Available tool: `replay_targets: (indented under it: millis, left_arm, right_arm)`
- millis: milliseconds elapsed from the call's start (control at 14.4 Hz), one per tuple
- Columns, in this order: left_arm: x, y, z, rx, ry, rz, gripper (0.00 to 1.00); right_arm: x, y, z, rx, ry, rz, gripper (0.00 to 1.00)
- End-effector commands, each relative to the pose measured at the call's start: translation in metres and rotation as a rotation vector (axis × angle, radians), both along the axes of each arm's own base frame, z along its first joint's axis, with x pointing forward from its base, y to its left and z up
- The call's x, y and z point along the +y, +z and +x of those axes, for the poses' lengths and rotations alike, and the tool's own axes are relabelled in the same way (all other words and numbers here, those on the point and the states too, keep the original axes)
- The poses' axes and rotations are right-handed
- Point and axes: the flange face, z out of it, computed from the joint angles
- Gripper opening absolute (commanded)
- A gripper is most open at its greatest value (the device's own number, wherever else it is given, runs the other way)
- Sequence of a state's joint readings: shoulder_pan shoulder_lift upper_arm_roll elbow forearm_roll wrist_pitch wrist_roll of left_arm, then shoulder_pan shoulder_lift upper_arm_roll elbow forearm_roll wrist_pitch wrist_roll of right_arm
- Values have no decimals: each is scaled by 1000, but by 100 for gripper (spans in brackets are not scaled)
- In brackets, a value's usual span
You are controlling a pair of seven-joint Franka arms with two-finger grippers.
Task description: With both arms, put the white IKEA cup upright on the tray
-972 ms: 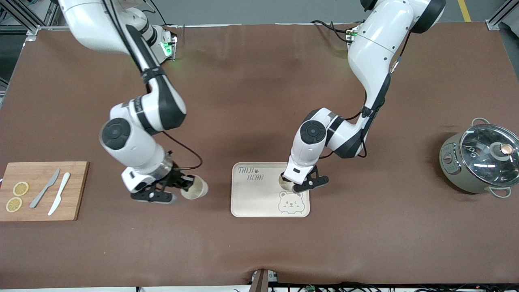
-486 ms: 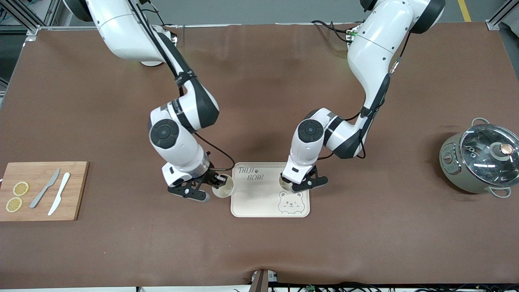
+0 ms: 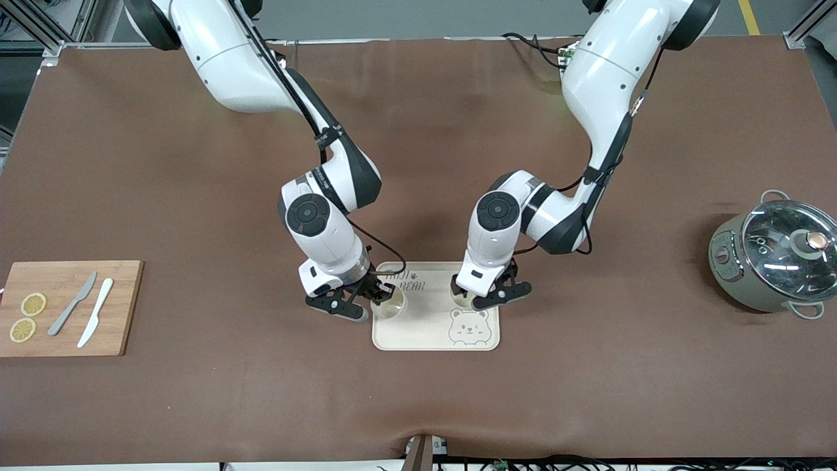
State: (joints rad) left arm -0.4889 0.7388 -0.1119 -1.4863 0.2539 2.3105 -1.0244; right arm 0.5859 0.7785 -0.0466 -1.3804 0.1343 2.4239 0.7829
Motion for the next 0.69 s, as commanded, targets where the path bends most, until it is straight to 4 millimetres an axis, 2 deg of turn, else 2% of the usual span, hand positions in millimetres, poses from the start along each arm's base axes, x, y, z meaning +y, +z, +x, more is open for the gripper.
replay_targets:
  millis: [0,139,347,486,625]
  left_arm:
    - [10,36,0,12,-2,48,100]
    - [22,53,5,42,-10,72,100]
    - [61,90,20,102,-57,24,100]
    - [98,98,33,135,-91,40,100]
    - [136,94,47,150,-115,48,100]
  right_arm:
    - [13,-6,1,-13,-25,5,0]
    - [19,-15,-3,-23,-24,6,0]
    - [23,-23,-5,-28,-31,8,0]
    - [25,-30,-6,-26,-29,5,0]
    - [31,-37,-10,-33,-25,9,0]
